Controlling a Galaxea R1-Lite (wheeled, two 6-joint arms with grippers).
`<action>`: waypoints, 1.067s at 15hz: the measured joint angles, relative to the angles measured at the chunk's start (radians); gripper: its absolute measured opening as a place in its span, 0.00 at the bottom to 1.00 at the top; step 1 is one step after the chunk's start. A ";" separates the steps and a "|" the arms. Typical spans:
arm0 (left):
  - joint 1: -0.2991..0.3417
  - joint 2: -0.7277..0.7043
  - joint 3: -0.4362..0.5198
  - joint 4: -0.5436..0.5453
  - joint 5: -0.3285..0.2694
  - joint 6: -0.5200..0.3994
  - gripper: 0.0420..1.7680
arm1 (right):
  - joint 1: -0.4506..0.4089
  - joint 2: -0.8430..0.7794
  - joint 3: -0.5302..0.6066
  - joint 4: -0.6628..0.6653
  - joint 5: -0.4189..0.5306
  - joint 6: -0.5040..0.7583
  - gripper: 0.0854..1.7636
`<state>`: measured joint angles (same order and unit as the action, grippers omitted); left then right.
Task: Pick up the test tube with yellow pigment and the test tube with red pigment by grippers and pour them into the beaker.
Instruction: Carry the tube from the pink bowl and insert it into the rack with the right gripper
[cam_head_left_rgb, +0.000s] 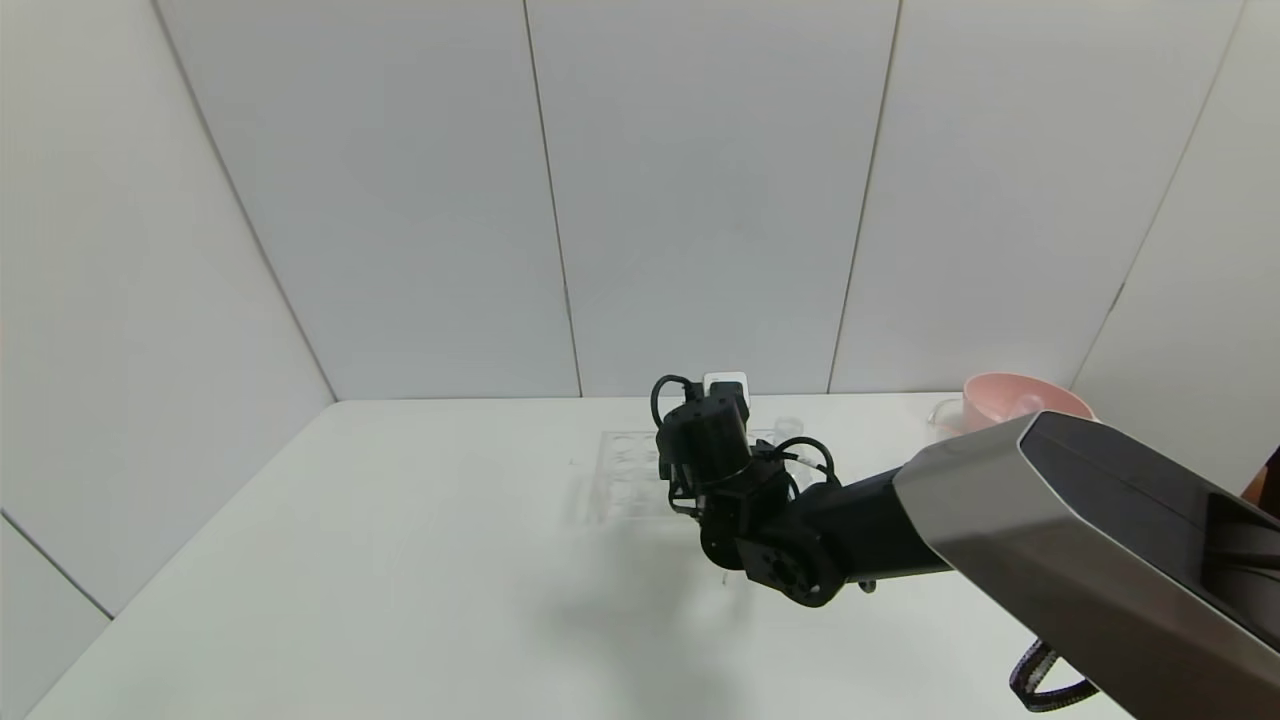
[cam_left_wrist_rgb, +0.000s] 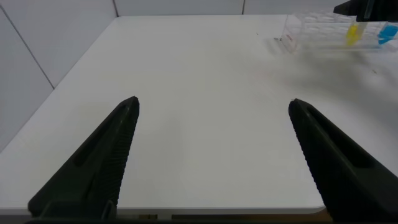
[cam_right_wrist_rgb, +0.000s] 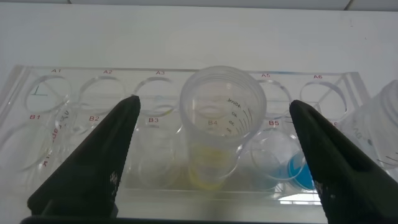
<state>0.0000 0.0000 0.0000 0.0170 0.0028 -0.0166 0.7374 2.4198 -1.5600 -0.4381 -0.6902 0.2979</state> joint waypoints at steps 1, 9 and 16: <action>0.000 0.000 0.000 0.000 0.000 0.000 0.97 | 0.000 0.000 0.000 0.000 0.000 -0.001 0.97; 0.000 0.000 0.000 0.000 0.000 0.000 0.97 | 0.004 0.001 -0.011 0.001 0.000 -0.007 0.97; 0.000 0.000 0.000 0.000 0.000 0.000 0.97 | 0.006 -0.002 0.000 0.001 -0.001 -0.008 0.41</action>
<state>0.0000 0.0000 0.0000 0.0170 0.0028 -0.0166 0.7432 2.4174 -1.5600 -0.4370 -0.6911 0.2900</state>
